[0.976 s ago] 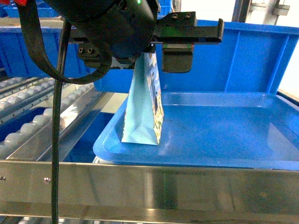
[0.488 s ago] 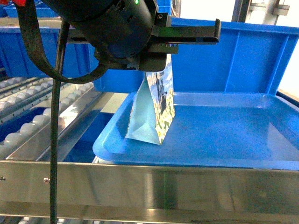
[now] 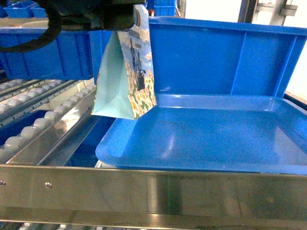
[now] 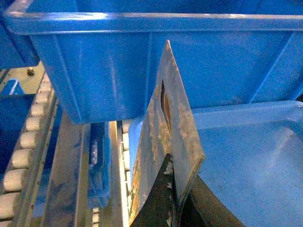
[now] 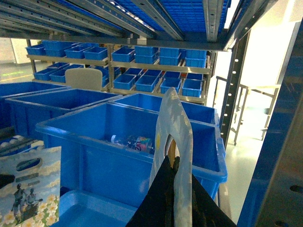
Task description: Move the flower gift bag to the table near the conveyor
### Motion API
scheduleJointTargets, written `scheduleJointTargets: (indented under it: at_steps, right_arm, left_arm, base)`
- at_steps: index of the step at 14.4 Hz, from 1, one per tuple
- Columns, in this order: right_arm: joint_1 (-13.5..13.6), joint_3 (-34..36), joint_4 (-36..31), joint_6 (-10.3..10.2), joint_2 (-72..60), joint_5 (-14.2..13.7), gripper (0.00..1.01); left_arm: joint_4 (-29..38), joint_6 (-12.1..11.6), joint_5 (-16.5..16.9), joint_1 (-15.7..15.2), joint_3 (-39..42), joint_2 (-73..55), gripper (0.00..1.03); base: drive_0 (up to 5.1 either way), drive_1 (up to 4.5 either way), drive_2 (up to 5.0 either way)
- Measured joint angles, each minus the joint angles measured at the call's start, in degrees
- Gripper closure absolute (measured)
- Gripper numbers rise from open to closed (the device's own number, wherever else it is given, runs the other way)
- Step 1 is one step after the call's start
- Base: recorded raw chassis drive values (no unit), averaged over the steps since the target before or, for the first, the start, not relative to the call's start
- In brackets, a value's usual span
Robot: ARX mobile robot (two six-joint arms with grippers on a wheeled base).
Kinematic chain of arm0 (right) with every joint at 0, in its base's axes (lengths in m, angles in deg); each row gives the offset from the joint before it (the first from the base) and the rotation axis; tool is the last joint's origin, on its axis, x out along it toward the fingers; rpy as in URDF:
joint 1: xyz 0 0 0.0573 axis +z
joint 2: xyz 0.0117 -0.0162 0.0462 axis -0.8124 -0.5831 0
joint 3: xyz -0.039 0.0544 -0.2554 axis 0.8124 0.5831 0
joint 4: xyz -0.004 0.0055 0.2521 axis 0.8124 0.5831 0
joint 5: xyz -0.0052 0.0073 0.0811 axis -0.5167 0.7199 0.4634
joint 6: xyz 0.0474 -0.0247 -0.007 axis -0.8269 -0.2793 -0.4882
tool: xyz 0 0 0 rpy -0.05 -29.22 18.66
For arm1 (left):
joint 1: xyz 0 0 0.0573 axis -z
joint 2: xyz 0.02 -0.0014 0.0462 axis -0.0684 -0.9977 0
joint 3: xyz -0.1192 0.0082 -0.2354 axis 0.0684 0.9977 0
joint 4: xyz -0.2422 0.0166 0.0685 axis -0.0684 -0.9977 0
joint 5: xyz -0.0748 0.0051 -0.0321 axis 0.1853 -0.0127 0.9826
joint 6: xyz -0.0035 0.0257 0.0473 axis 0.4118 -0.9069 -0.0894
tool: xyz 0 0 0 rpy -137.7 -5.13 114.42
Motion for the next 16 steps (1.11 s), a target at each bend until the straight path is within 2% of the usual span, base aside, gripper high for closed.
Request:
scheduleJointTargets:
  at_steps: [3, 8, 11, 16]
  right_arm:
    - [0.0, 0.0, -0.02, 0.0, 0.0, 0.0, 0.99]
    - [0.0, 0.0, 0.02, 0.0, 0.0, -0.02, 0.99]
    - [0.0, 0.0, 0.04, 0.0, 0.0, -0.02, 0.99]
    - [0.0, 0.02, 0.02, 0.0, 0.0, 0.0, 0.99]
  left_arm:
    - [0.79, -0.11, -1.31, 0.42, 3.74, 3.72, 1.01]
    - [1.38, -0.09, -1.31, 0.22, 6.21, 12.76, 1.01]
    - [-1.4, 0.35, 1.16, -2.56, 6.14, 14.32, 1.01]
    - [-2.84, 0.33, 3.08, -5.53, 5.68, 18.84, 1.01]
  base:
    - [0.0, 0.0, 0.0]
    - [0.0, 0.0, 0.0]
    - [0.0, 0.0, 0.0]
    - [0.0, 0.0, 0.0]
